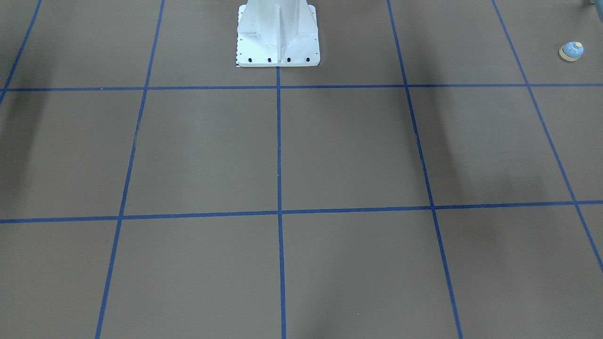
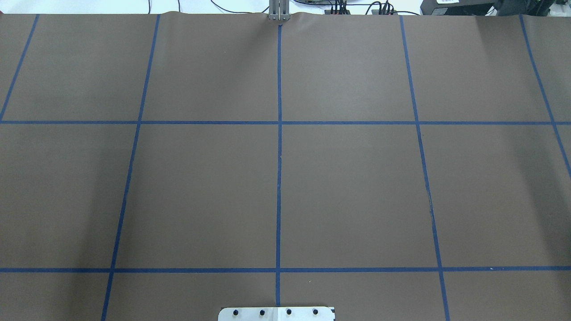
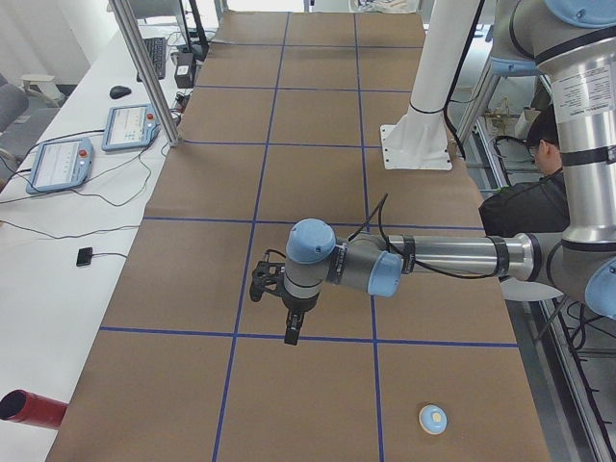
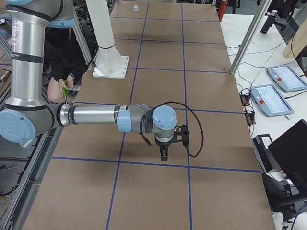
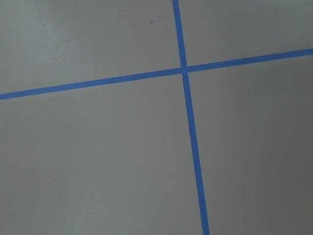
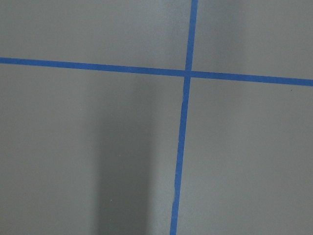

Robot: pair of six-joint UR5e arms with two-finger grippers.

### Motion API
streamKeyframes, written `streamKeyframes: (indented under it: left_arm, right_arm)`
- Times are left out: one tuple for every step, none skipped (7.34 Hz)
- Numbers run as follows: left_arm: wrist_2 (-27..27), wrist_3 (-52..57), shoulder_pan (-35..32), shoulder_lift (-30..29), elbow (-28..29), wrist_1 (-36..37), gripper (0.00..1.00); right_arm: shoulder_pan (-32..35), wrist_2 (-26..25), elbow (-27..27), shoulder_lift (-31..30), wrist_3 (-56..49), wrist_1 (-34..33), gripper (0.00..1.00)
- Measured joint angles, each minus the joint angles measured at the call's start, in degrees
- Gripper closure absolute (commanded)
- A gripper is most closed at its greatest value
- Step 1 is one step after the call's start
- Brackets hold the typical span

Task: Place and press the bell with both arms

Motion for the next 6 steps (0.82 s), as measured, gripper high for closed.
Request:
streamKeyframes:
  left_arm:
    - [0.1, -0.02, -0.01, -0.68, -0.87, 2.27, 0.0]
    - [0.54, -0.03, 0.03, -1.62, -3.44, 6.64, 0.0]
    - [2.32, -0.01, 0.12, -2.36, -7.71, 12.3, 0.0]
    - [5.23, 0.02, 0.3, -2.84, -12.64, 18.02, 0.0]
    - [7.3, -0.04, 0.52, -3.15, -17.22, 22.63, 0.0]
    - [8.11, -0.25, 0.73, -3.27, -21.4, 26.17, 0.0]
  right_arm:
    - [0.0, 0.04, 0.0, 0.01, -0.03, 0.0, 0.0]
    - [0.0, 0.05, -0.04, 0.03, -0.05, 0.0, 0.0]
    - [0.0, 0.06, -0.07, 0.03, -0.05, -0.01, 0.0]
    - [0.0, 0.06, -0.07, 0.02, -0.06, 0.0, 0.0]
    - [0.0, 0.06, -0.08, 0.0, -0.06, -0.03, 0.0]
    - [0.0, 0.08, -0.08, -0.07, -0.06, -0.06, 0.0]
